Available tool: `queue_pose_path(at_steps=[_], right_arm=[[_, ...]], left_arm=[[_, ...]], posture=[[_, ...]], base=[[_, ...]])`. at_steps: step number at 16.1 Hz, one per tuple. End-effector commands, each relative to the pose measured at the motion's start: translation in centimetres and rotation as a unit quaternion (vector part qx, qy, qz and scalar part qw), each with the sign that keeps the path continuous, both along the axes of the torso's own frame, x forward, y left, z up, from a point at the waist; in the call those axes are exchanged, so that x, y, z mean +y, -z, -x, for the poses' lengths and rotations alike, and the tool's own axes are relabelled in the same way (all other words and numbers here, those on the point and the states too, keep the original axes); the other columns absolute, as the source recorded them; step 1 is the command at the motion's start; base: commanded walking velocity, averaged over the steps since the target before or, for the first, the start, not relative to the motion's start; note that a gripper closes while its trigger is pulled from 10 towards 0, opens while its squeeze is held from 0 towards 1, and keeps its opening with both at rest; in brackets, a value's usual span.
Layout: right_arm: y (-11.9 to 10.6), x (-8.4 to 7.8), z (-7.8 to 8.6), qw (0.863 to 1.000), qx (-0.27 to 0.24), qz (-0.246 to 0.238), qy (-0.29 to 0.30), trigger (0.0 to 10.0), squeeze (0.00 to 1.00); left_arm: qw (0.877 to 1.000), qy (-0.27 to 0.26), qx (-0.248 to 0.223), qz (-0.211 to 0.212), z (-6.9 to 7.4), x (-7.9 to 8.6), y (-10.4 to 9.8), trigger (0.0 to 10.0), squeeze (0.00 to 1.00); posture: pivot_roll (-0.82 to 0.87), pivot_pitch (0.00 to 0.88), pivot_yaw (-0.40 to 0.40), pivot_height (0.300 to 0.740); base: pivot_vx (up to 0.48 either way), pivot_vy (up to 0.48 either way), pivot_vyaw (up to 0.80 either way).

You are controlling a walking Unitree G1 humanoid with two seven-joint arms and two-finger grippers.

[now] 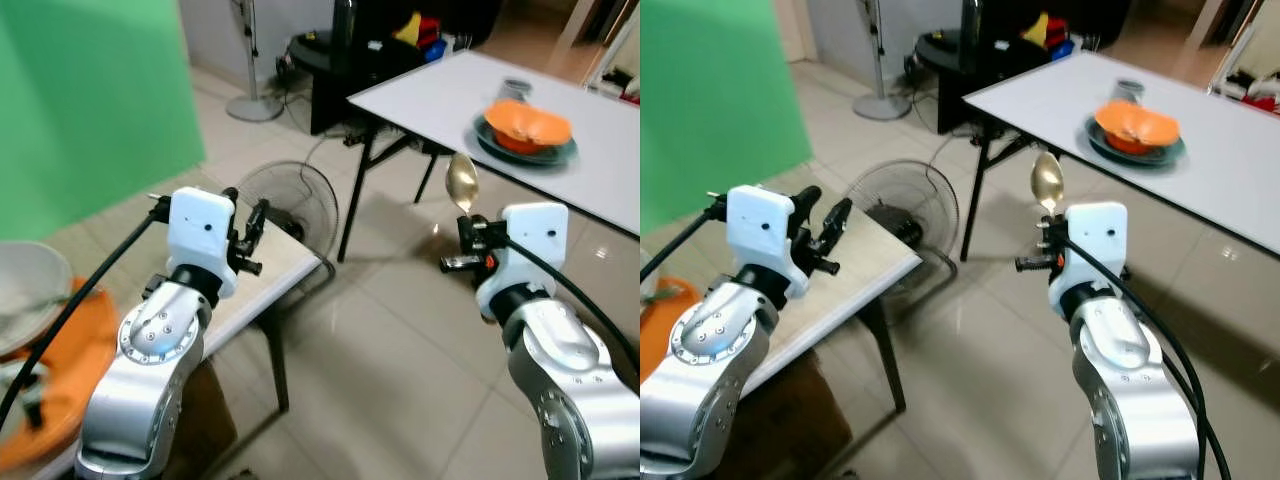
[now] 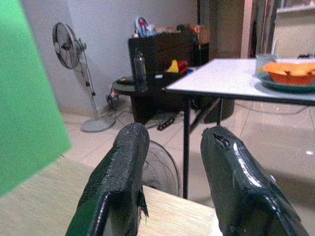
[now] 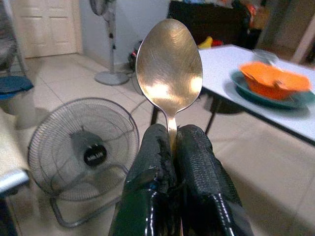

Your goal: Setting the table

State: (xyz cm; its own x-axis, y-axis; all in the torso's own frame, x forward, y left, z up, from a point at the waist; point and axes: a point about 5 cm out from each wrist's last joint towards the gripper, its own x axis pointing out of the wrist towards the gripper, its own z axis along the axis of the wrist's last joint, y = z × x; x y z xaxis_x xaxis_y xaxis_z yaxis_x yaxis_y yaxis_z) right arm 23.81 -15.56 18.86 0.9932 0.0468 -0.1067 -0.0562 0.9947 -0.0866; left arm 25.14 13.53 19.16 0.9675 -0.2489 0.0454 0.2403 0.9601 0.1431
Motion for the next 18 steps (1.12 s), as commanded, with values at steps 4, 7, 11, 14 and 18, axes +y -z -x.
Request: queue_pose_path(at_steps=[4,7,11,14,18], right_arm=[[0.3,-0.7,0.4,1.0,0.01,-0.003,0.022,10.0,0.0],[0.5,-0.9,0.6,1.0,0.017,-0.002,0.026,10.0,0.0],[0.5,-1.1,0.7,0.999,0.023,-0.003,0.035,10.0,0.0],[0.7,-1.6,0.9,0.998,0.033,0.003,0.052,10.0,0.0],[0.7,-2.0,0.8,0.997,0.035,0.005,0.065,10.0,0.0]], left_arm=[[1.0,0.016,-0.008,-0.007,-0.1,-0.6,-0.3,10.0,0.0],[1.0,0.02,-0.005,0.004,-0.1,-0.7,-0.2,10.0,0.0],[1.0,0.027,-0.001,0.005,0.0,-0.7,-0.1,10.0,0.0],[0.999,0.038,0.0,0.006,0.1,-0.9,0.0,10.0,0.0],[0.999,0.041,0.003,0.011,0.1,-0.8,0.2,10.0,0.0]], posture=[[0.09,0.0,0.013,0.74],[0.08,0.0,0.018,0.74],[0.08,0.0,0.019,0.74],[0.08,0.0,0.022,0.74],[0.08,0.0,0.023,0.74]], base=[[0.0,-0.282,0.0],[0.0,-0.094,-0.25],[0.0,0.0,-0.78],[0.0,0.0,-0.78],[0.0,0.0,-0.78]])
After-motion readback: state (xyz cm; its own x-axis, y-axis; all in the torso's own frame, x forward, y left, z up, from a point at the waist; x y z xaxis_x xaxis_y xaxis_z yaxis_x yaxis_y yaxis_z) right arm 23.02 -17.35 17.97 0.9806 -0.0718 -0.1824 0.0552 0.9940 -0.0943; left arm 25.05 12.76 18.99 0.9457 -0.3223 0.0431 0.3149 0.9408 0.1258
